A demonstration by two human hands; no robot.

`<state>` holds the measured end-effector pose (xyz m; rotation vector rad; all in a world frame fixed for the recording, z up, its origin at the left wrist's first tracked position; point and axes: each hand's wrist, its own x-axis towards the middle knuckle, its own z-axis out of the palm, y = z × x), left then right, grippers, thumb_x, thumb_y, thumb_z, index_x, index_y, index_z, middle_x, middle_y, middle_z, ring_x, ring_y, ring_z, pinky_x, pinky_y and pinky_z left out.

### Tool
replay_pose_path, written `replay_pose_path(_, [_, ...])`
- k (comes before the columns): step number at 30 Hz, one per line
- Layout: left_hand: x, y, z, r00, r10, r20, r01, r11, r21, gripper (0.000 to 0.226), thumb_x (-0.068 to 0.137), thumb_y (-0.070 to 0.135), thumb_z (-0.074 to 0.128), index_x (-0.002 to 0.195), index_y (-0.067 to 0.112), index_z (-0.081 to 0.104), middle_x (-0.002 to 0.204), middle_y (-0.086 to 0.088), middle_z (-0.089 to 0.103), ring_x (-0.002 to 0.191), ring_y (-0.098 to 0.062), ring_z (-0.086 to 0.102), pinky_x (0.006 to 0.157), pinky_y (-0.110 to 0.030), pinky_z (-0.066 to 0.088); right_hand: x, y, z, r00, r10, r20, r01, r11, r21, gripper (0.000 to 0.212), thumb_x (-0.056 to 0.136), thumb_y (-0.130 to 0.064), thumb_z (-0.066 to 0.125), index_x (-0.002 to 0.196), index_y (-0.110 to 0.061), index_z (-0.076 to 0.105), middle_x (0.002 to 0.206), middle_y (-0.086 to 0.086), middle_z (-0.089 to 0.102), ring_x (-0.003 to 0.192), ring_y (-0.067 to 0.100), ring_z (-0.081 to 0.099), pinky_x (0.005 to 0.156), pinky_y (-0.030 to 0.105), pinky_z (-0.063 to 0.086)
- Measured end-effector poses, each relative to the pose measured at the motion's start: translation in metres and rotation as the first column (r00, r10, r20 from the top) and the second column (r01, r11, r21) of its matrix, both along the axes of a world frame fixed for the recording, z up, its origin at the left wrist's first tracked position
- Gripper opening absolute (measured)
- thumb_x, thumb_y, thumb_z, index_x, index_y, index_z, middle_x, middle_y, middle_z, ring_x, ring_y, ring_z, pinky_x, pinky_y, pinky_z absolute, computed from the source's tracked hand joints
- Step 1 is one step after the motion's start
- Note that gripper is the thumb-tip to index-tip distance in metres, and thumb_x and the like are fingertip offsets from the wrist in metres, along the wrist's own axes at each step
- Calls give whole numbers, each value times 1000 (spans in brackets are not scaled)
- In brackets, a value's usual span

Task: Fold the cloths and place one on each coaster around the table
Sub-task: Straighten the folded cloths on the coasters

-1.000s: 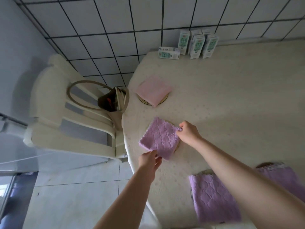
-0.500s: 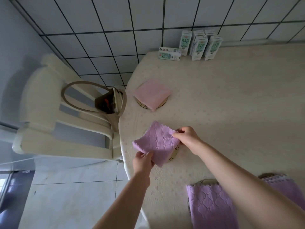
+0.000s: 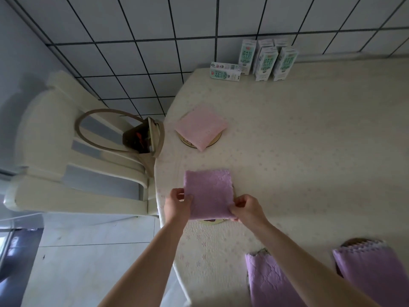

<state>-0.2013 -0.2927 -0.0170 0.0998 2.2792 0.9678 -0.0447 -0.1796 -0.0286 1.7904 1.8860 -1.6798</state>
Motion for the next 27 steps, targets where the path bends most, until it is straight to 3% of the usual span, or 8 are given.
replay_pose_path(3, [0,-2,-3,1000,7,-7,-7,998,-68,23,87,21,65,108,16,60,94,1,65,75,-14,57,60,-24,43,0,-4,1,998,38,57,-43,996,83,12,76,-22,69,80,-15,60,77,5,70,75,24,66,65,30,51])
replay_pose_path(7, [0,-3,-2,998,-35,-53,29,993,-114,25,85,25,66,107,13,60,92,1,64,71,-12,55,50,-19,37,3,-3,2,983,151,100,-168,965,200,18,80,-21,66,87,-6,58,76,2,62,69,17,55,52,16,37])
replay_pose_path(13, [-9,-5,2,985,-144,-89,131,981,-142,27,81,21,67,105,11,61,90,-1,64,74,-13,56,52,-17,36,1,15,9,940,291,180,-329,913,242,10,78,-11,62,83,-10,54,78,4,62,73,23,59,62,35,47])
replay_pose_path(18, [-32,10,8,978,-165,-131,154,984,-91,27,80,14,61,107,12,57,96,-4,62,87,-20,57,67,-27,39,-23,54,20,928,303,215,-361,876,321,11,82,-12,55,89,-15,61,90,3,68,88,24,62,75,31,48])
replay_pose_path(23, [-61,55,16,987,-117,-113,115,993,-29,26,83,9,54,108,16,58,95,1,62,77,-12,56,53,-18,36,-70,105,28,923,323,209,-380,848,368,21,82,-11,54,101,-12,63,105,8,67,101,26,60,81,27,44])
replay_pose_path(27, [-79,94,17,1000,17,20,-18,998,65,24,83,10,54,107,14,58,94,-4,65,79,-20,61,56,-23,42,-113,140,33,924,330,191,-380,837,394,26,85,-13,55,109,-7,61,111,11,64,106,28,58,86,29,43])
